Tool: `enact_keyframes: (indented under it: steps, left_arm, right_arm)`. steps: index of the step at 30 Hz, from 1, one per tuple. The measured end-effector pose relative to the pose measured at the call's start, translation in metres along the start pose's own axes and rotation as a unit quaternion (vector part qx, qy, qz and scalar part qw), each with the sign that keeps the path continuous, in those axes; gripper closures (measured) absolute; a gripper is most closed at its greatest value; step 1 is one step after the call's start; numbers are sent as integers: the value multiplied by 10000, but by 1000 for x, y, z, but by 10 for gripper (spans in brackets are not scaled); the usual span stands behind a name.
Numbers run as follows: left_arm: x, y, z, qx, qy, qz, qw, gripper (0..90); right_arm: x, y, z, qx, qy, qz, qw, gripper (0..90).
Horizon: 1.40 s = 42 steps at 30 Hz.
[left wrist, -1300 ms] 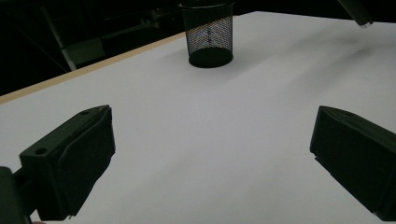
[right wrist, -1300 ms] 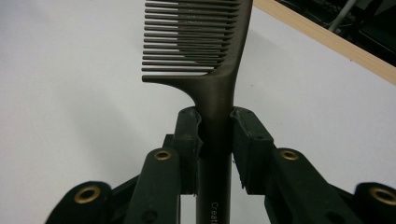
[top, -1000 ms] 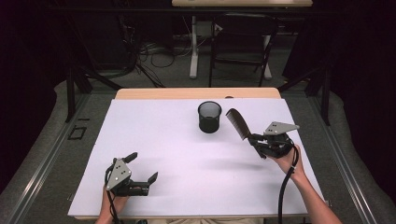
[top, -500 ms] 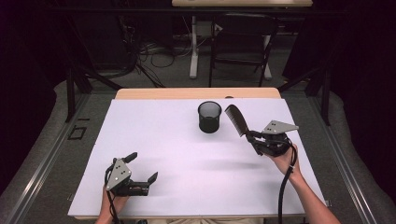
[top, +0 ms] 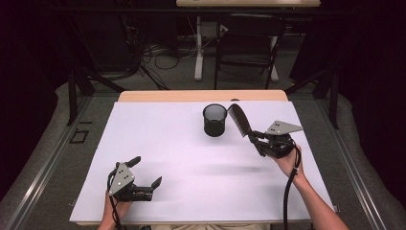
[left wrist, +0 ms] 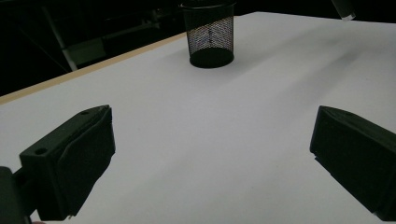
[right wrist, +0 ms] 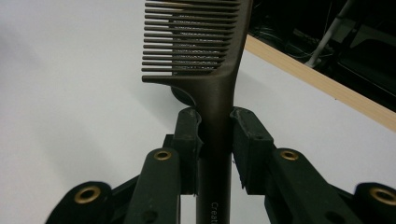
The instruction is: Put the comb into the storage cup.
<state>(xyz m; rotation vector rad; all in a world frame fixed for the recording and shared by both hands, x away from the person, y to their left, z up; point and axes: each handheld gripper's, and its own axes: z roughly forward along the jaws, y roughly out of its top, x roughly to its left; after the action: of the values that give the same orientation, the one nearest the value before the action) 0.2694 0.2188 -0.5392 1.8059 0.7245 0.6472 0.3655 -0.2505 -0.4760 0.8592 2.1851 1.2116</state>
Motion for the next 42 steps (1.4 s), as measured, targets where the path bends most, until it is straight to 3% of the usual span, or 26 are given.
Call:
enact_keyframes:
  steps: [42]
  left_arm:
    - [0, 0, 0, 0, 14, -26, 10000, 0]
  right_arm:
    - [-7, 27, 16, -248, -39, 67, 9997, 729]
